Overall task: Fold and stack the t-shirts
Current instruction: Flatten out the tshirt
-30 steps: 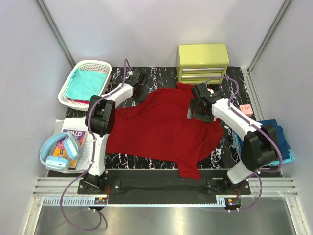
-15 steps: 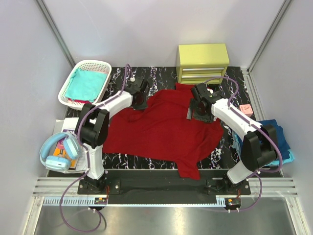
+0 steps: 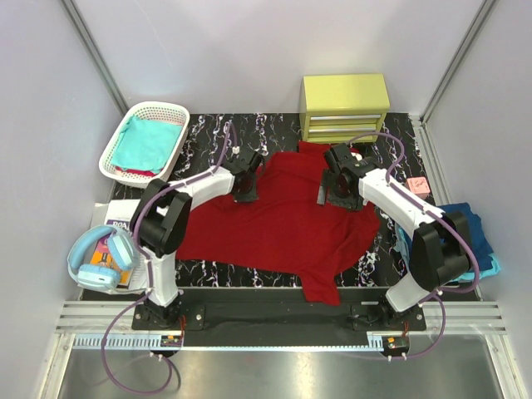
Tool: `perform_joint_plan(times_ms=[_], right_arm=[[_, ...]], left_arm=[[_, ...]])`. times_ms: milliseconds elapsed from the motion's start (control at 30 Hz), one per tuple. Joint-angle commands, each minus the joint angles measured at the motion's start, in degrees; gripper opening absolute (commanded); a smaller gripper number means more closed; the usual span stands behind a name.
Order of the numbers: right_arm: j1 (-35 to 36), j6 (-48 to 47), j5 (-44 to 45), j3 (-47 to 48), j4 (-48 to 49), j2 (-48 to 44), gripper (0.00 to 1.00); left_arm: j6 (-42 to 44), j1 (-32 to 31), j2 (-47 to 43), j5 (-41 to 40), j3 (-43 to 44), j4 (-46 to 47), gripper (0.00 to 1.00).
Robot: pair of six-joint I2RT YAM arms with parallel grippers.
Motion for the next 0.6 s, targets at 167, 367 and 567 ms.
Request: perform_joint_plan(times_ms=[167, 367, 567], right_arm=[[0.72, 0.92, 0.05, -1.35, 1.03, -2.87, 0.81], [0.72, 0.84, 0.66, -2.40, 1.03, -4.36, 0.81], [0.63, 0.84, 0.75, -3.37, 1.03, -4.54, 0.81]], left_arm=[[-0.99, 4.98, -8.10, -6.98, 4.50, 1.19, 0.24], [-0.72, 11.40, -3.45, -4.61, 6.53, 0.49, 0.38], [-1.69, 12.46, -0.19, -2.94, 4.42, 0.57, 0.41]])
